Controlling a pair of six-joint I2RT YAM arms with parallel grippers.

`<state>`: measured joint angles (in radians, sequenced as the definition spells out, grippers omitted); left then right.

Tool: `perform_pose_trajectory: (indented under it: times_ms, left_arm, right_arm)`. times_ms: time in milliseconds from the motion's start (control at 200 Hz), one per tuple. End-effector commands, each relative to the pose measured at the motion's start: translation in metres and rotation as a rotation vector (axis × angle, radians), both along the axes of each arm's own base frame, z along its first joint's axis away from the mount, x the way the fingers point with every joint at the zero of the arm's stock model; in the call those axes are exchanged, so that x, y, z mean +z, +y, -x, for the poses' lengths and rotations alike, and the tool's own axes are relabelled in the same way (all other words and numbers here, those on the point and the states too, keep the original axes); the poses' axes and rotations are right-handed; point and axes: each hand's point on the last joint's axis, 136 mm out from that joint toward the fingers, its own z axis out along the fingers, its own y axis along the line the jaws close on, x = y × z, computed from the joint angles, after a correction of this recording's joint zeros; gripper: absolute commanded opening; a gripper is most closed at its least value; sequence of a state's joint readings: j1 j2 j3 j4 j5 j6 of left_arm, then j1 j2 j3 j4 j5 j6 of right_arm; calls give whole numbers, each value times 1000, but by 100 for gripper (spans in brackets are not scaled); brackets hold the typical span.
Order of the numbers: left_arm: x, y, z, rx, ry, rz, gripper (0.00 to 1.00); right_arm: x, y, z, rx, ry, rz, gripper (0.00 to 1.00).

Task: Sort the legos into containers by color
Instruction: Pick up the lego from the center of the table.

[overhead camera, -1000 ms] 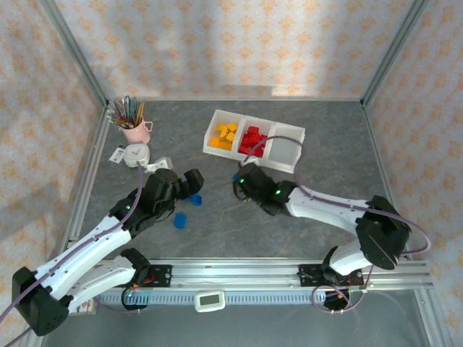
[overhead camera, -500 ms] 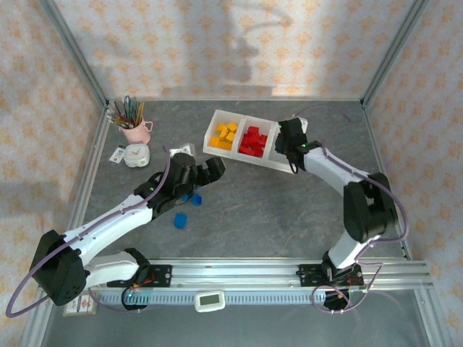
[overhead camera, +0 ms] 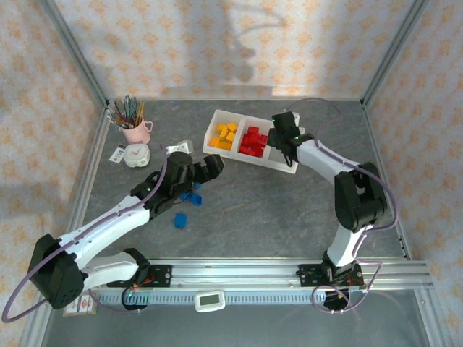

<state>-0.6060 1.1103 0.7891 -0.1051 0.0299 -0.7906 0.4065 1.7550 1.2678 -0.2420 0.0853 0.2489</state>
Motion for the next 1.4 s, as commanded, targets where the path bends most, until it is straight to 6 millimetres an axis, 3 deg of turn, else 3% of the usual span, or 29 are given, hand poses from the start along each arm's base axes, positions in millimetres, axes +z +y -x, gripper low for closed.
perform_pose_trajectory:
  times_ms: [0,295,581,781,1016,1396]
  left_arm:
    - [8,22,5,65,-34,-42,99]
    - [3,66,33,182,-15,-103,99]
    - [-14,102,61,293,38,-127,99]
    - [-14,118,75,344,49,-124,99]
    - [-13,127,82,370,48,-118,99]
    - [-15,126,82,365,50,-127,99]
  right_arm:
    - [20,34,31,114,-12,-20,62]
    - [13,117,101,364,4,9,68]
    - [-20,210,164,616,53,-4,73]
    - [-40,259,180,705,82,-32,76]
    - [-69,289,181,788,125,-13,77]
    - [-103,300,179,863,163,69,65]
